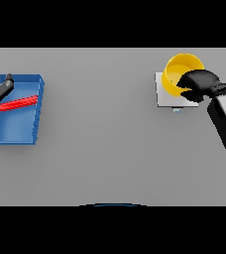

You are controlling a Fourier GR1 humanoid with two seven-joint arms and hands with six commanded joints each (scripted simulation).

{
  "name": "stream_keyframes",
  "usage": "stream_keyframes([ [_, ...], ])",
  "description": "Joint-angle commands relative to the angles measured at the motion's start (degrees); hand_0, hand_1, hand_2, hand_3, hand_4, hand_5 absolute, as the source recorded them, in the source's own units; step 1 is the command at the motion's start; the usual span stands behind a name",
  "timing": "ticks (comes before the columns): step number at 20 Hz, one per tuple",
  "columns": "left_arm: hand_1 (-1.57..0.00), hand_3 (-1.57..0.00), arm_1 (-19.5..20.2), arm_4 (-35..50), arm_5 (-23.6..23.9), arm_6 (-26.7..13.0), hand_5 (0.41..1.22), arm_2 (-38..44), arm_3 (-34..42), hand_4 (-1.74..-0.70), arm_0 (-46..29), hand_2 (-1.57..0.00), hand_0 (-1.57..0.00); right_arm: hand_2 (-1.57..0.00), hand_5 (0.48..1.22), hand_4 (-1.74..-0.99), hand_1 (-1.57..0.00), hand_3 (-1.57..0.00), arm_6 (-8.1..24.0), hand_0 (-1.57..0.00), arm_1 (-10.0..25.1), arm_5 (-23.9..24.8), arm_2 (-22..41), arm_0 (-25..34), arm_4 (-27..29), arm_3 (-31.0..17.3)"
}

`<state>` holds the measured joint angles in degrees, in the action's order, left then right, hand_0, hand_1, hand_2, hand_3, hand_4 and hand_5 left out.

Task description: Pick up the red beaker and tilt it to pour out 1 green nut into yellow bowl. Pick up the yellow bowl and place it on the metallic measuring scale.

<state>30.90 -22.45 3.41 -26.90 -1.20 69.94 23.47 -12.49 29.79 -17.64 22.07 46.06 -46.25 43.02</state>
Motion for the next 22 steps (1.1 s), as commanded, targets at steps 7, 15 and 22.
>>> stream_keyframes([
  [7,0.00,0.00,-0.42,-0.63,0.10,0.51,0.671,-0.68,-1.09,-0.72,0.21,0.00,0.00,-1.45,1.221,-1.737,-1.48,-1.10,-1.08,-1.49,-1.09,0.60,-0.47,0.87,0.13,-2.70],
  [15,0.00,0.00,-0.86,-0.79,0.50,0.23,0.662,-0.53,-3.19,-0.72,2.64,0.00,0.00,-0.38,0.909,-1.560,-0.29,-0.51,-1.86,-0.32,-0.72,-1.37,1.59,1.35,-1.66,-1.72],
  [22,0.00,0.00,-0.40,-0.56,0.55,1.12,0.664,-0.15,-3.32,-0.72,1.75,0.00,0.00,-0.08,0.798,-1.523,-0.06,-0.27,-3.00,-0.07,-1.09,-0.11,1.18,1.46,-1.58,-3.52],
])
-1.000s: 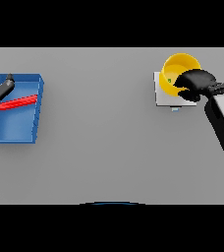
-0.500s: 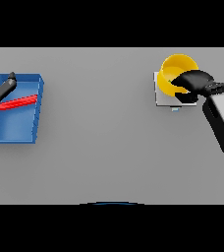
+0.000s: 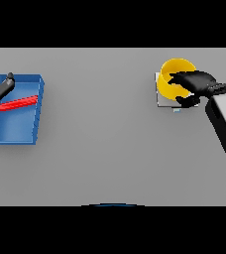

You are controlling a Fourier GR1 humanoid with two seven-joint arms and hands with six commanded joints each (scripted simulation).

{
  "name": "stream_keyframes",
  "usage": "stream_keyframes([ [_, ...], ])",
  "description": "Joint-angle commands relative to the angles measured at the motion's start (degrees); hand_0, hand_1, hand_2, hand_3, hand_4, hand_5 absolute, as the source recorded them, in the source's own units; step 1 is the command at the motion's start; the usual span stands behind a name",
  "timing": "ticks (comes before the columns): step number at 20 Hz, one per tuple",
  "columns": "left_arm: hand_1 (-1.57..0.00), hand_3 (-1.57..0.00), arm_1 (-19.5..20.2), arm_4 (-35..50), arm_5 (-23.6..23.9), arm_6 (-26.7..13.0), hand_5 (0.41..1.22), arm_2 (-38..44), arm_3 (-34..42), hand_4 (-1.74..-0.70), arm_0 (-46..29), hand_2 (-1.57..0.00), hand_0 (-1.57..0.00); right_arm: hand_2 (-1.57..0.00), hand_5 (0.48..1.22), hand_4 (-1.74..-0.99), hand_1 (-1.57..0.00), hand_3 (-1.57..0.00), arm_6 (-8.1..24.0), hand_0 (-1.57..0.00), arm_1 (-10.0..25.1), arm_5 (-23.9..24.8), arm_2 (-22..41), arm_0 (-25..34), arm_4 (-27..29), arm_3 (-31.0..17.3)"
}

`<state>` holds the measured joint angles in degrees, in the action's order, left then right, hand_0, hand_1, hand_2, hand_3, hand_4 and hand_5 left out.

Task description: Pick up the red beaker and tilt it to pour out 1 green nut into yellow bowl. Pick up the yellow bowl and place it on the metallic measuring scale.

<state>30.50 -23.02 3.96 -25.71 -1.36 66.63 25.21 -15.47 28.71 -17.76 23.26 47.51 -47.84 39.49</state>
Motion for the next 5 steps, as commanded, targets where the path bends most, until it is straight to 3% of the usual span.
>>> stream_keyframes([
  [1,0.00,0.00,-0.36,-0.47,0.28,-0.24,0.664,-0.47,0.27,-0.72,-0.06,0.00,0.00,-0.06,0.786,-1.518,-0.05,-0.24,-0.09,-0.05,0.45,-0.14,-0.14,-0.25,0.11,0.16],
  [5,0.00,0.00,0.03,-0.17,-0.05,-0.35,0.665,-0.15,0.34,-0.73,-0.06,0.00,0.00,-0.03,0.738,-1.478,-0.02,-0.15,2.05,-0.02,0.46,-1.95,-0.42,-0.46,0.60,0.79],
])
